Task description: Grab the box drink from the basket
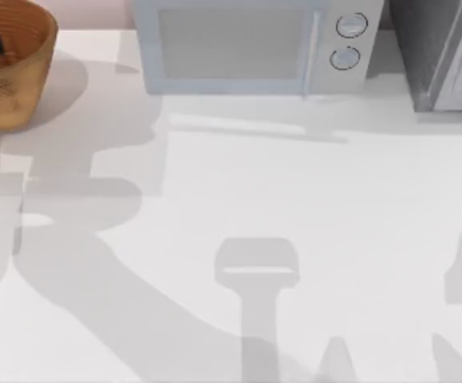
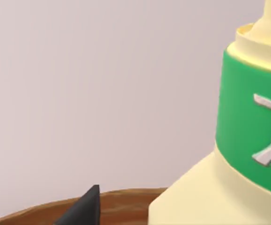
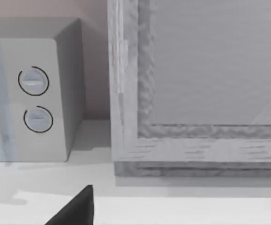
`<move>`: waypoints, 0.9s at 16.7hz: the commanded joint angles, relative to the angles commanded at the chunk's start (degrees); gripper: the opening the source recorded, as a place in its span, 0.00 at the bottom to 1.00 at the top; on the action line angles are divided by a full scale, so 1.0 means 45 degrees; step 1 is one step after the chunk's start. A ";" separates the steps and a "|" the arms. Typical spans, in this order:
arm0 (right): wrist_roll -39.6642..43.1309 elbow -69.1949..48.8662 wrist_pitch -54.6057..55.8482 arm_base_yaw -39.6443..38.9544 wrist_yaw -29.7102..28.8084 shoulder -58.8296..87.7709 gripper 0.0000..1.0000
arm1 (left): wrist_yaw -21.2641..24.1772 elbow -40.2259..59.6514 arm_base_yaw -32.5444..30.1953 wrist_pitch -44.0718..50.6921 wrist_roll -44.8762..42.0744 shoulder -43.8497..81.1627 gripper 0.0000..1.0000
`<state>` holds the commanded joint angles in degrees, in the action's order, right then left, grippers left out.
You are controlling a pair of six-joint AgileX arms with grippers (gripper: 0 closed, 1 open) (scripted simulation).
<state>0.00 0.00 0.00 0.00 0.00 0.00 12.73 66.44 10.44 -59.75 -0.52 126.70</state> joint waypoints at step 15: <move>0.0000 0.0000 0.0000 0.0000 0.0000 0.0000 1.00 | 0.0000 0.0000 0.0000 0.0000 0.0000 0.0000 0.00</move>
<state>0.00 0.00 0.00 0.00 0.00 0.00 12.73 66.44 10.44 -59.75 -0.52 126.70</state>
